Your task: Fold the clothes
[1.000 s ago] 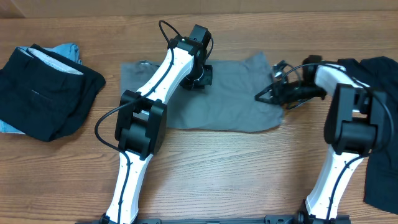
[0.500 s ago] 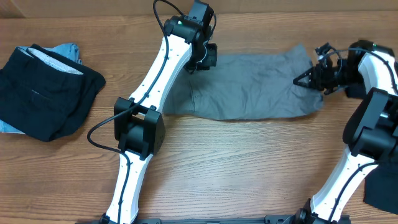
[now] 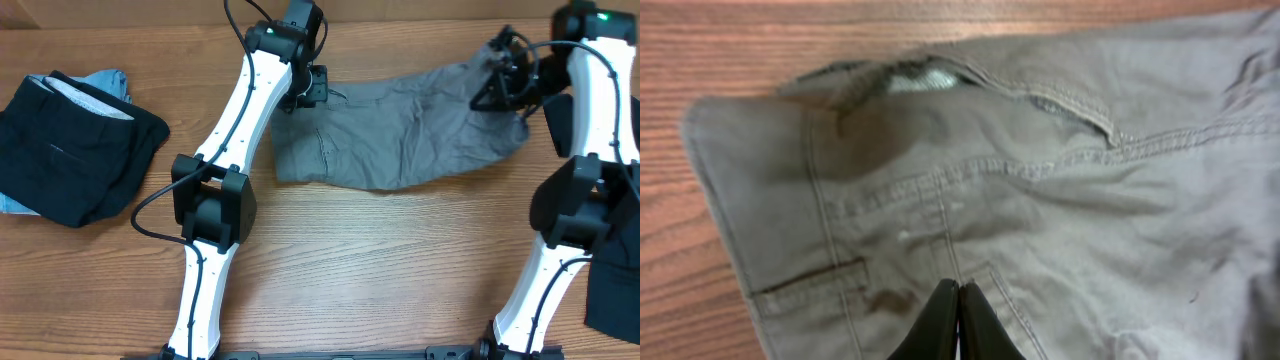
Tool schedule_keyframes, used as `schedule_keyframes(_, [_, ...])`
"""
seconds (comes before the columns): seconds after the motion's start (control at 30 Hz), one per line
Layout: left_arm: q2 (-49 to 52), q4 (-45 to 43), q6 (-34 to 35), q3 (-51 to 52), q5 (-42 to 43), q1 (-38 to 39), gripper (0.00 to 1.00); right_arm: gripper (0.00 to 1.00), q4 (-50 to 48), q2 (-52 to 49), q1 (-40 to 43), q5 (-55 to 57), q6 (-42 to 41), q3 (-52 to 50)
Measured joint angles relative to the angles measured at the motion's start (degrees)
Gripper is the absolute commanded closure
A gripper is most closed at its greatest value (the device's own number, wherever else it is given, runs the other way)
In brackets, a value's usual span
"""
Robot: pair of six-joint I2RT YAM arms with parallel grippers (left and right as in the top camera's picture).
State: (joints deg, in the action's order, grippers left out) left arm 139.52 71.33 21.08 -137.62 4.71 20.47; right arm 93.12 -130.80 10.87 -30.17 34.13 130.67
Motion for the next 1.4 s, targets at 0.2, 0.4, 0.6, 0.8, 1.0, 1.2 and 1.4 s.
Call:
schedule_keyframes(0.2, [0.0,-0.6,0.0,0.0,0.9,-0.7,0.95,0.96,0.1,0.0,-10.6,7.2,0.4,0.2])
schedule_keyframes(0.4, [0.0,0.0,0.0,0.0,2.2,-3.7,0.96,0.96,0.0,0.0,-20.9,13.9,0.4,0.2])
schedule_keyframes(0.6, [0.0,2.6,0.0,-1.1,2.3,-9.5,0.96,0.96,-0.7,0.0,-28.0,15.9,0.3,0.2])
schedule_keyframes(0.8, [0.0,5.2,-0.7,-1.2,2.3,-13.1,0.96,0.95,-7.1,0.0,-31.9,16.3,-4.9,0.2])
schedule_keyframes(1.0, [0.0,6.1,-1.9,-1.2,2.4,-12.8,0.96,0.95,-11.5,0.0,-33.4,16.3,-11.7,0.2])
schedule_keyframes(1.2, [0.0,6.7,-3.1,-1.2,2.4,-12.8,0.96,0.95,-14.6,-0.5,-35.1,16.5,-12.9,0.2])
schedule_keyframes(1.4, [0.0,6.7,-3.9,-1.2,2.4,-12.8,0.96,0.94,-20.9,-1.3,-36.9,16.6,-13.3,-1.8])
